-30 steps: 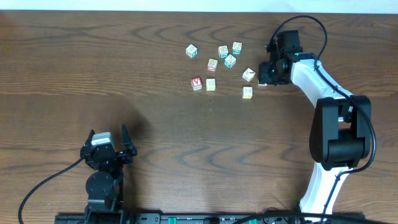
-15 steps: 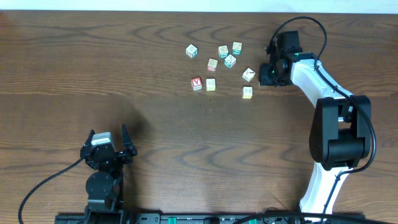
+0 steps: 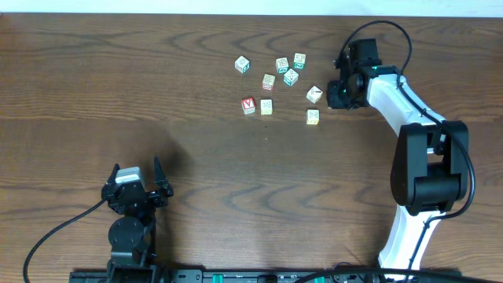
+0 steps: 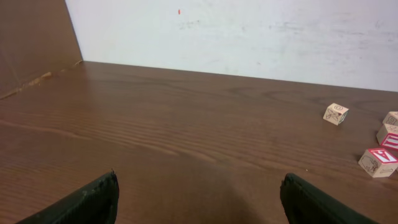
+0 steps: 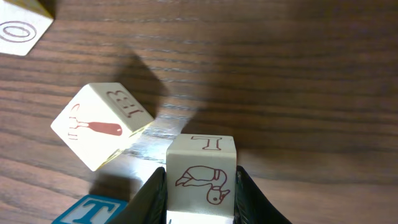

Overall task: Lift 5 blocks
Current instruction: 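Lift the held block with the right gripper and swing it right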

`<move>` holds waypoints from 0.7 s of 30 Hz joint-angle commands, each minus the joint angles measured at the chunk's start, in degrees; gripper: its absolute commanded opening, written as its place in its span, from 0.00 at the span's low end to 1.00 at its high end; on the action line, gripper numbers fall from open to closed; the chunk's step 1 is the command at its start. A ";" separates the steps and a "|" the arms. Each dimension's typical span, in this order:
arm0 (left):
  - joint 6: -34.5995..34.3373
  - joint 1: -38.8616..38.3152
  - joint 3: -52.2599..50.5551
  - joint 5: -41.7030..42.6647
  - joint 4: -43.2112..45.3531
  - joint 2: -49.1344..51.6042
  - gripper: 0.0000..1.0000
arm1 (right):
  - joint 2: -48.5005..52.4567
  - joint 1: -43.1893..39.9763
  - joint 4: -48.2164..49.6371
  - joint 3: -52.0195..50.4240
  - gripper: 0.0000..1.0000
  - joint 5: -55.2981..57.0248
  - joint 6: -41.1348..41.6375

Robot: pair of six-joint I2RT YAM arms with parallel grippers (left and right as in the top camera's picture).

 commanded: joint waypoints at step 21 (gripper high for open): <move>0.37 0.22 -0.94 -0.68 -2.32 0.07 0.83 | -21.84 8.22 -30.14 6.54 0.01 2.91 5.09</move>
